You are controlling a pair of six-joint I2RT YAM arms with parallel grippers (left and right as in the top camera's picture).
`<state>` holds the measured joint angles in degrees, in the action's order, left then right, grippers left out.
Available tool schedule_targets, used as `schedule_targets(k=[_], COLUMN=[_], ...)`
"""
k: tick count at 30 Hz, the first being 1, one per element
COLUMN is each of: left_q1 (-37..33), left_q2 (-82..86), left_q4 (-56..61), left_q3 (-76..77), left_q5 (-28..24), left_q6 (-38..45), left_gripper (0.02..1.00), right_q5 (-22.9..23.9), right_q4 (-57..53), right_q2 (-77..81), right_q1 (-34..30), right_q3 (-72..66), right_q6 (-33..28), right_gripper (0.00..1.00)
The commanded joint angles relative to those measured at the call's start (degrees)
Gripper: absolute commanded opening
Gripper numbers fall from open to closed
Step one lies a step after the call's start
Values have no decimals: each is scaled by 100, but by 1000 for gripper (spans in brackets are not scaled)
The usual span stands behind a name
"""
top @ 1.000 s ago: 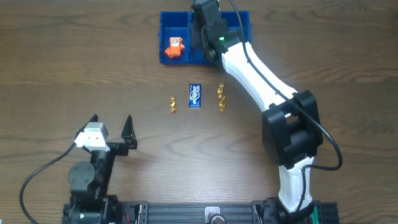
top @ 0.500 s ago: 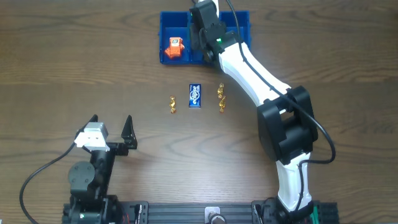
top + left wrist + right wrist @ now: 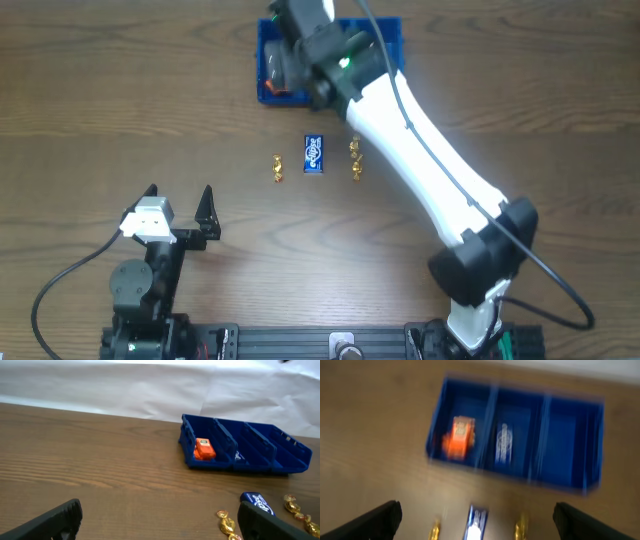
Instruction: Sort Candies Into Trays
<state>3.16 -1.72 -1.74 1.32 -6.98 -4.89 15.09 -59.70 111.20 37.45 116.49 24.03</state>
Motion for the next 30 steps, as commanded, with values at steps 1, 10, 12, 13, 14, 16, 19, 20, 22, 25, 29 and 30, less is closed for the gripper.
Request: schedule_targets(k=[1,10,12,13,14,16,19,20,22,25,29,30], left_q1=[-13,-13,-13,-13,-13,-13,-13,-13,-13,-13,-13,-13], left_q2=[22,22,22,22,22,22,22,22,22,22,22,22], left_q4=[-208,-208,-208,-208,-208,-208,-208,-208,-208,-208,-208,-208], left_q3=[-105,-105,-105,-105,-105,-105,-105,-105,-105,-105,-105,-105], left_q5=[-116,-116,-116,-116,-116,-116,-116,-116,-116,-118,-116,-116], left_q6=[-44,-44,-44,-44,-42,-42,-44,-44,-44,-44,-42,-44], left_gripper=[998,998,998,998,998,998,998,998,998,998,998,998], right_q5=[87,-533,-577,-584,-625,-640,-798,-815,-817,-903,-944,-944], right_q4=[-579,544,636,675,702,704,723,723,765,848,868,870], right_q2=[166,981,1178,1274,1364,1506,1681,1696,1720,1740,1808,1808], right_q1=[225,223,223,221,201,140,68,59,55,-7,-46,-46], right_q3=[-787,-1969,-1969,-1969,-1969,-1969,-1969,-1969,-1969,-1974,-1974,-1974], right_q6=[1204,1526,1665,1672,1676,1781,1779,1779,1777,1773,1773,1773], right_gripper=[1000,1000,1000,1000,1000,1000,1000,1000,996,906,645,564])
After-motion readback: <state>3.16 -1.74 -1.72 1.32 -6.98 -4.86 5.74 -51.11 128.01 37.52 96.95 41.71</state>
